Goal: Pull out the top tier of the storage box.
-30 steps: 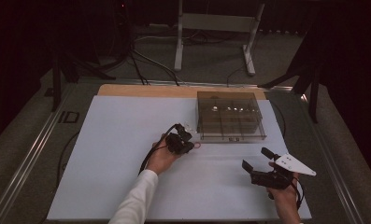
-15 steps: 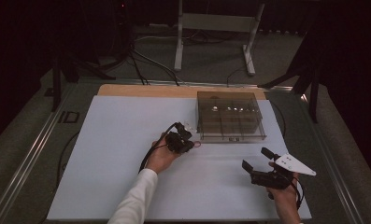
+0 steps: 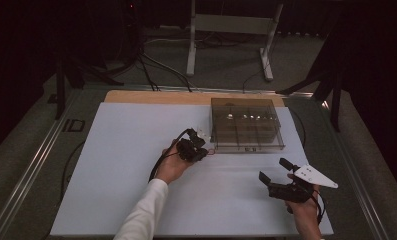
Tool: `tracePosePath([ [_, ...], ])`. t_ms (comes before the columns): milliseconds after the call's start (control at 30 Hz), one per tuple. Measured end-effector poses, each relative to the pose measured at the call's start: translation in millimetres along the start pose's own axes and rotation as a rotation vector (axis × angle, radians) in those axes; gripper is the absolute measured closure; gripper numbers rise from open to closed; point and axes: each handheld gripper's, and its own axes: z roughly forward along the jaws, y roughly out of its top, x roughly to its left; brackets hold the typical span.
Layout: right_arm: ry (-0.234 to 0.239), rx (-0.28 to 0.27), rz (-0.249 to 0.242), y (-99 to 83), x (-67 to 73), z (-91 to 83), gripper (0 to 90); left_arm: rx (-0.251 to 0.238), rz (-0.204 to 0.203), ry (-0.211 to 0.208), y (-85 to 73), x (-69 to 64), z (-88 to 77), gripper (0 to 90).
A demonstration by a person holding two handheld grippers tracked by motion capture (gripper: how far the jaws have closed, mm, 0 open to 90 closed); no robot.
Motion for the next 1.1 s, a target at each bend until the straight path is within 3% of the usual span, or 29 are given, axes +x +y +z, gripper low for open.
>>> tracePosePath([
  [1100,-0.001,0.000,0.000,0.1,-0.2,-0.3,5.1,-0.031,0.001,0.016,7.6,7.2,-17.1,88.8],
])
